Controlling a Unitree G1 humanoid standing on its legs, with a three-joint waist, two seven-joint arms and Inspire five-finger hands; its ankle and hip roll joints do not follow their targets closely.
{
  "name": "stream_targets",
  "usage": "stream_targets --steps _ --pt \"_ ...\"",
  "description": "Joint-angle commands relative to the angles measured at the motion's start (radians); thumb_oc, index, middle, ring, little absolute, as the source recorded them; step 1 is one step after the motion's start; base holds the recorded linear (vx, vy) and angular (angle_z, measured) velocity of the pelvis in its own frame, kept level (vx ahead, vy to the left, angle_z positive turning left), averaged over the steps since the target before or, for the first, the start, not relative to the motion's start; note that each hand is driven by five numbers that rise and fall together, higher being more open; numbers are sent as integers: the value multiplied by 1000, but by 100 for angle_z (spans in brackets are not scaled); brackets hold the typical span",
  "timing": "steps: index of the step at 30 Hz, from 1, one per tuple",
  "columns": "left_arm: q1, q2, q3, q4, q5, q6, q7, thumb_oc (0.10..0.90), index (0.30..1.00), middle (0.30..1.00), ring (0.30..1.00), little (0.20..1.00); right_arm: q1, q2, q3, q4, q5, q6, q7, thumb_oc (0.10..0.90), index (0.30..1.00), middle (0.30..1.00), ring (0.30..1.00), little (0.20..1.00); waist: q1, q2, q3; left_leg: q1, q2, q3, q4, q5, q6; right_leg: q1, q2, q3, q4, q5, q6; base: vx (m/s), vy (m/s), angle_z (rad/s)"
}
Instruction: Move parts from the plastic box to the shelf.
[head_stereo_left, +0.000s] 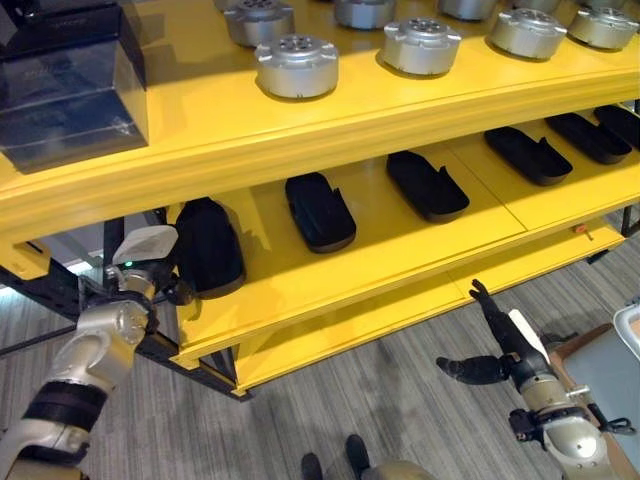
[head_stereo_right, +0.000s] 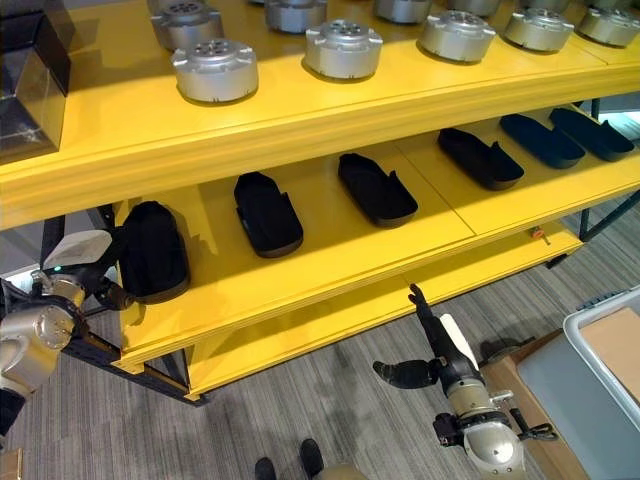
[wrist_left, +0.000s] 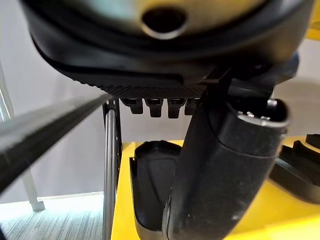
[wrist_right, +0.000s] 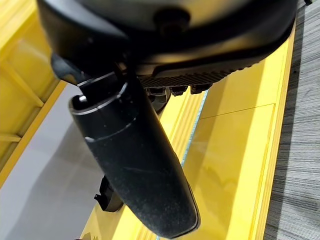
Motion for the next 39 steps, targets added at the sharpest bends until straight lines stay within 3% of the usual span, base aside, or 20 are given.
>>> stream_targets --steps 1,5,6,10,13,26,39 --pt "-70 117 114 -38 -14 7 116 900 1000 1000 1000 1000 -43 -34 -100 -67 9 -78 -57 900 1000 1000 1000 1000 5 11 -53 63 -2 -32 0 -74 -21 43 -79 -46 34 -86 75 0 0 0" --pt "84 26 227 -197 -17 -12 149 900 1000 1000 1000 1000 -44 -28 -114 -63 8 -67 -61 900 1000 1000 1000 1000 14 4 -50 64 -3 -36 0 -74 -19 44 -78 -47 33 -87 70 0 0 0" --pt "107 6 238 -215 -20 -13 154 900 1000 1000 1000 1000 -45 -28 -116 -62 8 -66 -64 900 1000 1000 1000 1000 16 3 -50 64 -2 -37 0 -74 -19 45 -78 -47 33 -86 69 -14 -2 5" --pt "277 -206 281 -363 -15 -48 205 900 1000 1000 1000 1000 -58 -25 -114 -65 4 -66 -85 900 1000 1000 1000 1000 29 -14 -41 53 -1 -39 1 -63 -16 37 -77 -50 37 -80 60 -54 -12 2" --pt "328 -258 281 -394 -4 -53 225 900 1000 1000 1000 1000 -61 -30 -107 -68 4 -73 -97 900 1000 1000 1000 1000 33 -20 -36 49 -1 -41 1 -62 -15 34 -75 -51 38 -79 57 0 0 0" --pt "446 -362 283 -453 -1 -60 301 900 1000 1000 1000 1000 -61 -42 -98 -81 -2 -86 -145 900 1000 1000 1000 1000 53 -38 -15 37 1 -54 5 -56 -13 29 -72 -63 41 -81 51 -1 -1 1" --pt "453 -380 252 -411 20 -44 314 900 1000 1000 1000 1000 -58 -44 -99 -86 -16 -85 -175 900 1000 1000 1000 1000 60 -42 -5 26 -1 -63 8 -52 -11 23 -72 -71 43 -81 51 -2 -4 2"
